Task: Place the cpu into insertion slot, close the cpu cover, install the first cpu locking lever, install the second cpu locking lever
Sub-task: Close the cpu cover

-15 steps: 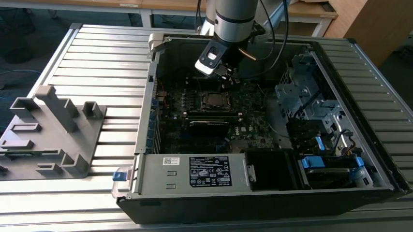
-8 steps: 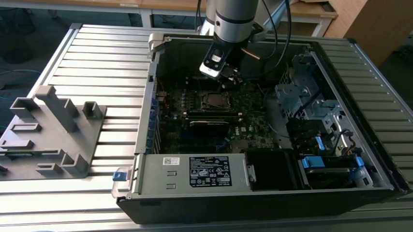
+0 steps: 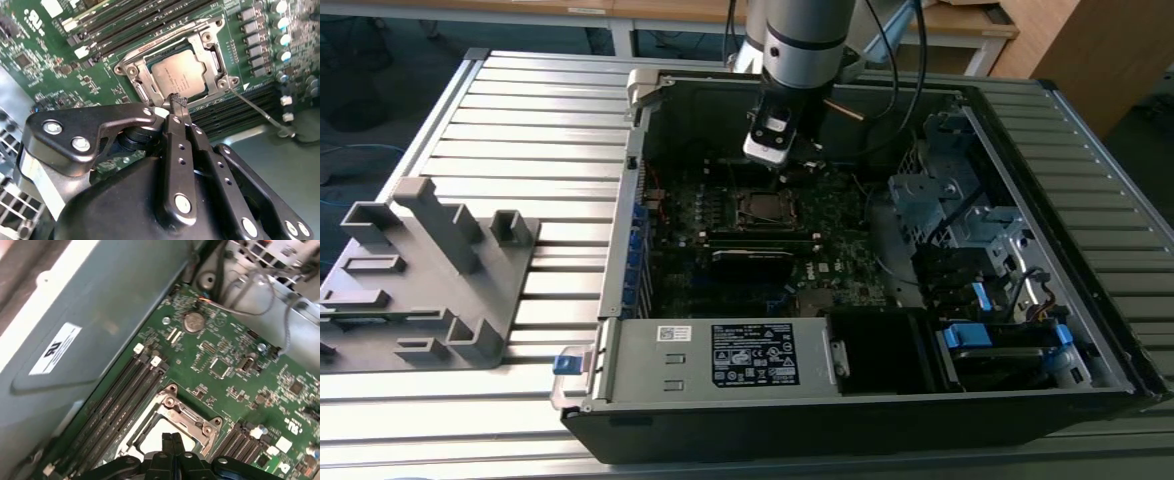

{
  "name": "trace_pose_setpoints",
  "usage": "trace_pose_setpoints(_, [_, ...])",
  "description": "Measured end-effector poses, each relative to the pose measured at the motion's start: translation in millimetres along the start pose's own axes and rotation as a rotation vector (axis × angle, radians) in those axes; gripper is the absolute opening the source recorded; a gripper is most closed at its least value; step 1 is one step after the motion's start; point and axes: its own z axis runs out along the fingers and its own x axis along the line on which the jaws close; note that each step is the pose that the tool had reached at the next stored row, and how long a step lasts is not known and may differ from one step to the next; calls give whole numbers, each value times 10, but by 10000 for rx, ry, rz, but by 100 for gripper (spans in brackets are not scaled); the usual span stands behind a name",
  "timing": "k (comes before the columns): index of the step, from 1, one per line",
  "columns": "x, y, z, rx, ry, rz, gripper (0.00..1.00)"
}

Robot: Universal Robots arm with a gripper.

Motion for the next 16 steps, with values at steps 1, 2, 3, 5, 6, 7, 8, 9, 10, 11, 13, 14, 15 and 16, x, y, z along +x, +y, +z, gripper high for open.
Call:
trace_pose_setpoints(1, [0,0,1,6,9,-180,11])
trace_pose_setpoints(2, [0,0,2,11,17,-353,11])
trace_pose_setpoints(3, [0,0,3,17,25,-529,11])
trace_pose_setpoints(5, [0,0,5,30,42,-893,11])
trace_pose_setpoints(6, [0,0,6,36,50,-1071,11])
trace_pose_setpoints(7, [0,0,7,42,58,-1246,11])
trace_pose_setpoints(8, [0,0,8,48,66,-1421,11])
trace_pose_setpoints(9, [0,0,9,54,74,-1594,11])
trace_pose_setpoints(10, [0,0,10,59,83,-1767,11])
trace_pose_setpoints(11, [0,0,11,66,91,-1938,11])
trace_pose_setpoints(13, [0,-1,13,78,107,-2293,11])
trace_pose_setpoints(14, [0,-1,14,84,115,-2461,11])
trace_pose_setpoints(15, [-1,-1,15,89,123,-2629,11])
trace_pose_setpoints(16, [-1,-1,17,94,131,-2797,11])
